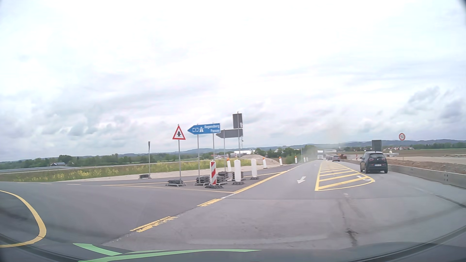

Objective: Follow the waypoints while adhering to traffic rules and regulations

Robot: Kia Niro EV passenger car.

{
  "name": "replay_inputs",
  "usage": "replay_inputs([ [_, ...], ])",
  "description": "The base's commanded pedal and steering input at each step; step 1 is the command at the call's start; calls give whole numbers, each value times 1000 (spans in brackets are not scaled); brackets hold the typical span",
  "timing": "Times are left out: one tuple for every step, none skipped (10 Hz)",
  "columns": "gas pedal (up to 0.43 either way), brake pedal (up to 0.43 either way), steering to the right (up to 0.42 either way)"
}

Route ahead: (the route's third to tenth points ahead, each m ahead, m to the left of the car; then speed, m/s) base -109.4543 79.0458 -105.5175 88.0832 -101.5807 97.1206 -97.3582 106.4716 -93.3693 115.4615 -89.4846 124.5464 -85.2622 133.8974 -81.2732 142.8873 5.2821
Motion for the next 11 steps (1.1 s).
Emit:
replay_inputs([
  [67, 0, -365],
  [79, 0, -376],
  [79, 0, -383],
  [110, 0, -384],
  [130, 0, -384],
  [138, 0, -384],
  [138, 0, -382],
  [157, 0, -376],
  [169, 0, -366],
  [177, 0, -358],
  [177, 0, -353],
])
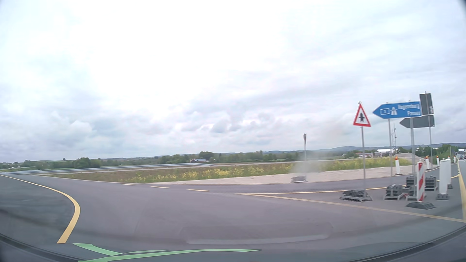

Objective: Follow the waypoints while adhering to traffic rules and regulations

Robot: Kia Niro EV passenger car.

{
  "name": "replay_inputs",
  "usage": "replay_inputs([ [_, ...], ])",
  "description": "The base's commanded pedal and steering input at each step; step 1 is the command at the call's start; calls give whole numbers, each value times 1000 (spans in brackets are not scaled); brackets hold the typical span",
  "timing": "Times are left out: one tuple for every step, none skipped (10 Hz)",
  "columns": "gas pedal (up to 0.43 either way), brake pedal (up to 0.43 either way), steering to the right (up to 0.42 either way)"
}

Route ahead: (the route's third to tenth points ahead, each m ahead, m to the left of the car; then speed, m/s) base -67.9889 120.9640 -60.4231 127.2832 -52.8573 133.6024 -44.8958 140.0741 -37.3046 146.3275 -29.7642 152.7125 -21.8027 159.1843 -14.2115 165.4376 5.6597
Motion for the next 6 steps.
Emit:
replay_inputs([
  [220, 0, -344],
  [240, 0, -333],
  [248, 0, -322],
  [248, 0, -314],
  [248, 0, -306],
  [280, 0, -292],
])
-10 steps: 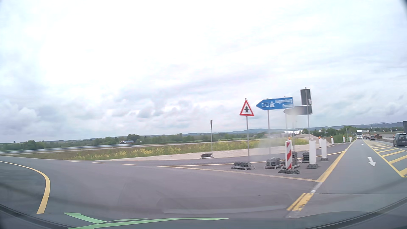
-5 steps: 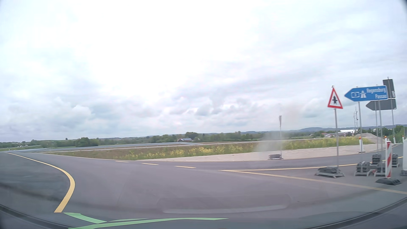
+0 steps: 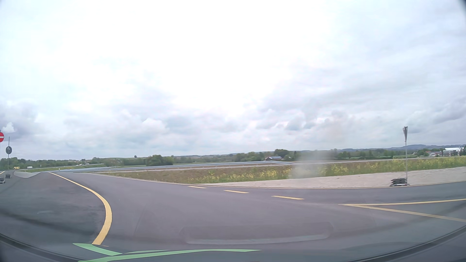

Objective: Follow the waypoints while adhering to traffic rules and regulations

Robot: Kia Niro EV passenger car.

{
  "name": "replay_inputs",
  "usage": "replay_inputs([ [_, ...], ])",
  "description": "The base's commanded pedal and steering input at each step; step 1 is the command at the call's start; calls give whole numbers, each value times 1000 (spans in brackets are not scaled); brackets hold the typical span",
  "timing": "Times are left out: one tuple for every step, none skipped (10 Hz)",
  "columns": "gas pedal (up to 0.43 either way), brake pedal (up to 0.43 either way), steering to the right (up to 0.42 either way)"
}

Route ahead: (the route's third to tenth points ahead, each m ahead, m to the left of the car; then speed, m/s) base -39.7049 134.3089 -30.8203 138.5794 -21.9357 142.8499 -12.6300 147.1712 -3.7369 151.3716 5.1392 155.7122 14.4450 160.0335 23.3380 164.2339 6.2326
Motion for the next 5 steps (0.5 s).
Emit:
replay_inputs([
  [280, 0, -274],
  [287, 0, -260],
  [287, 0, -243],
  [299, 0, -224],
  [299, 0, -209],
])
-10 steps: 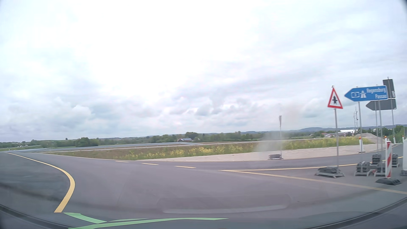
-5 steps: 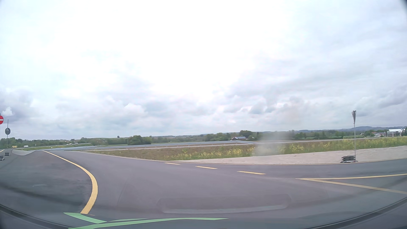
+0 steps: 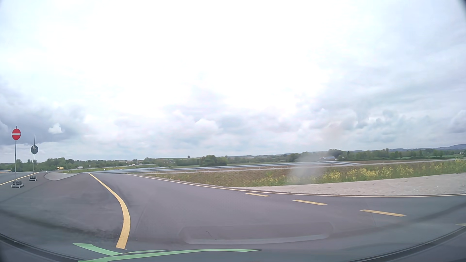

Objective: Follow the waypoints while adhering to traffic rules and regulations

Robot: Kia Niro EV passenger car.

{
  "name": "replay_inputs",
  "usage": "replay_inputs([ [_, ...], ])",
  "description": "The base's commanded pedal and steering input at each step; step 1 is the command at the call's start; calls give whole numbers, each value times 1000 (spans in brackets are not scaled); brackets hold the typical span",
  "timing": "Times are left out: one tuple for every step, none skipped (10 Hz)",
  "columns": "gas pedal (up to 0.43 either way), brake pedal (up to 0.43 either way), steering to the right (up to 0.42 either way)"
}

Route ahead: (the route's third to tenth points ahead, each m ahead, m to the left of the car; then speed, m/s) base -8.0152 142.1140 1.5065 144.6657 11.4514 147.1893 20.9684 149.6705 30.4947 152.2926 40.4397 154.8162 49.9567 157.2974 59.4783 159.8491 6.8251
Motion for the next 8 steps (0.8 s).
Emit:
replay_inputs([
  [299, 0, -200],
  [299, 0, -193],
  [331, 0, -190],
  [339, 0, -190],
  [339, 0, -189],
  [339, 0, -186],
  [350, 0, -178],
  [350, 0, -165],
])
